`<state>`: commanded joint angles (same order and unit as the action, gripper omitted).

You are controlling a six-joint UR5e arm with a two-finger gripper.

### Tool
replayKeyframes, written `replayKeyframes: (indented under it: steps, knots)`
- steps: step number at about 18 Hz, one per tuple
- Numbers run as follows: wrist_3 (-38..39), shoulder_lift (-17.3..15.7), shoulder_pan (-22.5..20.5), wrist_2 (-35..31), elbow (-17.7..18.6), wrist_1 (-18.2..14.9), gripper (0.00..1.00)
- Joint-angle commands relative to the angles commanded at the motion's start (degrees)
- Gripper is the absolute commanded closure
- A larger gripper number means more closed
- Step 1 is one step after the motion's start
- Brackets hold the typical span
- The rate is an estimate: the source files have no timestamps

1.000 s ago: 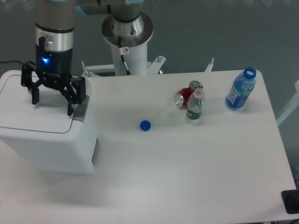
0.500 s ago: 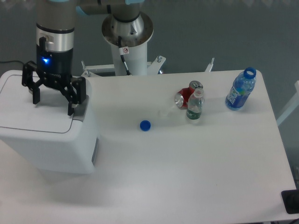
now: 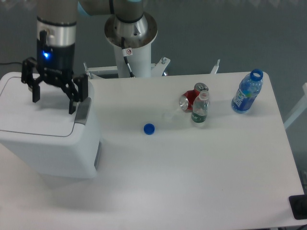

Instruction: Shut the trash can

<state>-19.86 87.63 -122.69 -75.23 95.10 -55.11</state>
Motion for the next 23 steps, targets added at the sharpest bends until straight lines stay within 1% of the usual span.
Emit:
replayKeyframes:
  steps: [3, 6, 8, 11, 12, 16, 18, 20, 23]
  knots:
    - [-1.92, -0.53, -2.11, -1.05, -0.09, -0.26, 0.0]
    - [-7.01, -0.27, -3.16, -6.04, 0.09, -0.7, 0.0]
    - [-11.84, -0.09, -5.71, -8.43, 0.44, -1.66, 0.0]
    - [-20.1, 0.43, -11.06, -9.14, 0.79, -3.69, 0.0]
    - [-22.65, 1.22, -12.65, -9.4, 0.79, -4.21, 0.0]
    - [-30.91, 1.49, -18.01, -11.6, 0.79, -6.15, 0.0]
    - [-37.14, 1.58, -20.91, -11.69, 0.7, -7.64, 0.0]
    - [-44.0, 1.58, -23.46, -11.69, 0.7, -10.18, 0.0]
    - [-53.15, 0.09, -27.24, -11.78, -0.26, -14.05, 0.0]
